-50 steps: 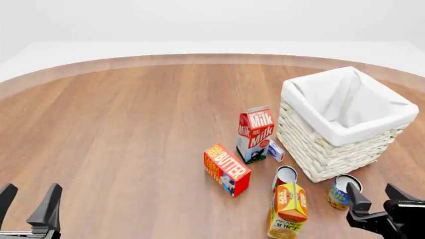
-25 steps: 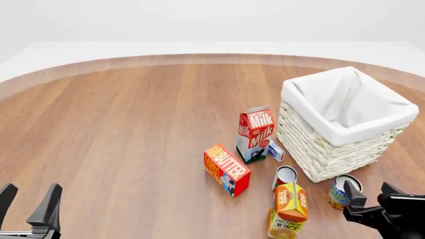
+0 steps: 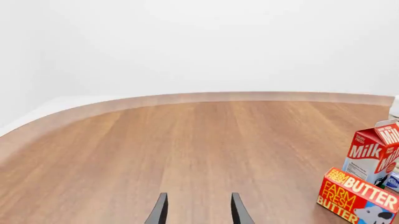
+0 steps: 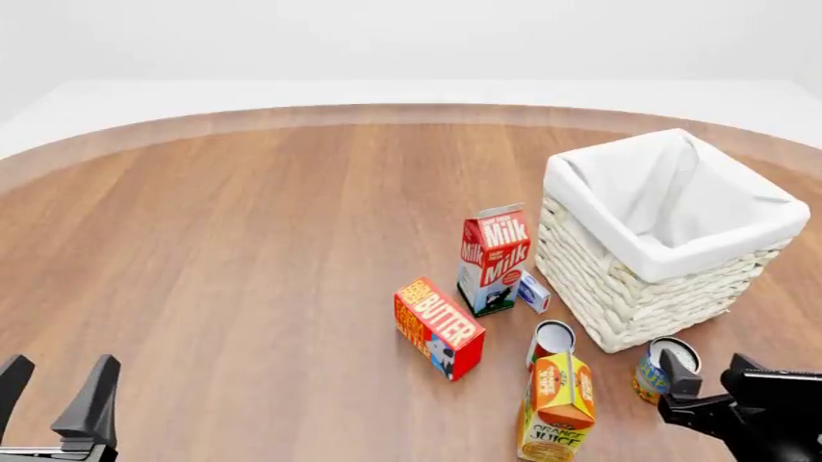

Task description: Pick up the alphabet soup, and put it in the basket.

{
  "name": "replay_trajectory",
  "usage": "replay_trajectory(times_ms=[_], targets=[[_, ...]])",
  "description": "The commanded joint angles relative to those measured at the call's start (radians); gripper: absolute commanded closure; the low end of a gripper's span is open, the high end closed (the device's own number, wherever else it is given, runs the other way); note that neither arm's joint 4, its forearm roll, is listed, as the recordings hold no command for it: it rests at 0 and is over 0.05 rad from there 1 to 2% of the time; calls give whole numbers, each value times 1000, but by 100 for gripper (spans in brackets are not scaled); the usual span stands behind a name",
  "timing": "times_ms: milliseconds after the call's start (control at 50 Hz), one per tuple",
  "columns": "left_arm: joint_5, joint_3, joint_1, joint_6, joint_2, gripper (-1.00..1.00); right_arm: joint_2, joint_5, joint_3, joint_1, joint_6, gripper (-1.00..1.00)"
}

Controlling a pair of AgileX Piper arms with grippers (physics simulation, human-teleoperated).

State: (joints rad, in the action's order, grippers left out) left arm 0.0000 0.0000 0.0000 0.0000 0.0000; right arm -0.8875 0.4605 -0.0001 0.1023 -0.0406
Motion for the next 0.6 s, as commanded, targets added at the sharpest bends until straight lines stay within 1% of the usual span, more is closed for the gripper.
replay_trajectory(times_ms=[20, 140, 220, 240, 260, 540, 560, 600], targets=[[0, 0, 0, 0, 0, -100, -147, 126, 0, 3, 0, -100], [0, 0, 0, 0, 0, -100, -206, 178, 0, 4, 1, -100], [0, 0, 0, 0, 0, -100, -209, 181, 0, 4, 1, -100], [0, 0, 0, 0, 0, -100, -244, 209, 0, 5, 3, -100], [0, 0, 0, 0, 0, -100, -253, 216, 0, 6, 4, -100], [0, 0, 0, 0, 0, -100, -257, 218, 0, 7, 7, -100], [0, 0, 0, 0, 0, -100, -305, 253, 0, 6, 10, -100], [0, 0, 0, 0, 0, -100, -336, 281, 0, 7, 11, -100]])
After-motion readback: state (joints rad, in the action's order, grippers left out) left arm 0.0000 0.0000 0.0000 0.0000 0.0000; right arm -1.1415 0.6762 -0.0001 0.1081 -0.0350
